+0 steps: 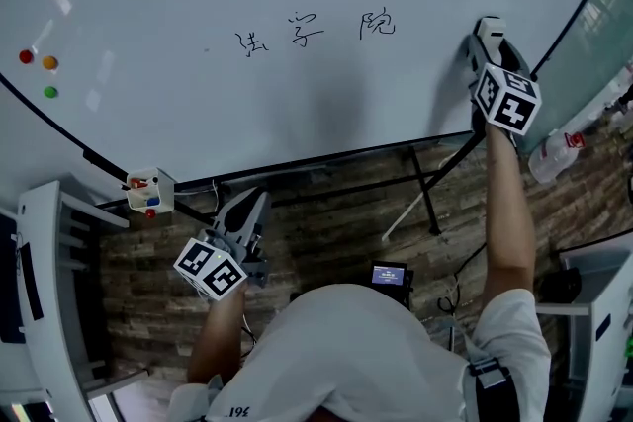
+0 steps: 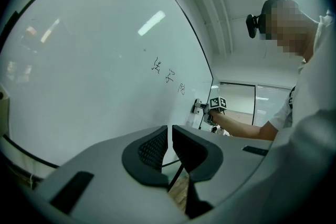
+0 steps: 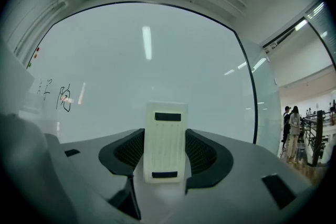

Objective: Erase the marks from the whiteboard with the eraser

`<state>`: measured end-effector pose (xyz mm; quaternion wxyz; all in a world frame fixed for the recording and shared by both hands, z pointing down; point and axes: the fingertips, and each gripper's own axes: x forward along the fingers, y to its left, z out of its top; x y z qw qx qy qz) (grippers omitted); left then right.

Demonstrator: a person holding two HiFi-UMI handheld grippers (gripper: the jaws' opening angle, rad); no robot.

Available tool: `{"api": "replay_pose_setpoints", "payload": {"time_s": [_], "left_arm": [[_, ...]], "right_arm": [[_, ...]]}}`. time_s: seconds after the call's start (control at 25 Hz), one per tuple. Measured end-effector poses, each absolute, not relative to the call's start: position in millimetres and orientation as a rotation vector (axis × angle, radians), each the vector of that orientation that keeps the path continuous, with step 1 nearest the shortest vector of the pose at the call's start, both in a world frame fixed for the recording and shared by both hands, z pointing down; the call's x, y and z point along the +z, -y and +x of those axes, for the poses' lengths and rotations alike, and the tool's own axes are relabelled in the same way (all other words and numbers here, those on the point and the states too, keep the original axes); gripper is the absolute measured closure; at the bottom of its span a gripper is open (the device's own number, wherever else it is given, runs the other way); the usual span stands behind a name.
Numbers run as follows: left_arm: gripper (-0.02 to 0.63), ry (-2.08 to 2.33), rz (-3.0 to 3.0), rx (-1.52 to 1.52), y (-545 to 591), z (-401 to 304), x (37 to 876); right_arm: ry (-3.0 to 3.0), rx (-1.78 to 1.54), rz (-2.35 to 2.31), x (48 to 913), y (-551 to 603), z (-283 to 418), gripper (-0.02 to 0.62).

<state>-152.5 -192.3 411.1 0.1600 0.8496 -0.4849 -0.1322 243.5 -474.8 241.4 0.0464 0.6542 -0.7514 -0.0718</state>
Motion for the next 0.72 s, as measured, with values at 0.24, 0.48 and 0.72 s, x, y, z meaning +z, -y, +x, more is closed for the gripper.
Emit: {"api": "replay_pose_setpoints", "payload": {"time_s": [0.24,0.48,0.72], "left_arm": [[0.588,1.397,2.422,-0.379,190,-161,411],[0.588,1.384,2.419,-0.386,189,-163,414],[0.588,1.371,2.408,-0.393,187,-170,420]], "right_arm": [[2.289,-0.208,2.019,240,475,243,0.337],[2.318,-0.124,2.055,239,474,236,0.337],[2.358,-0.113,2.045,236,467,208,0.337]]}}
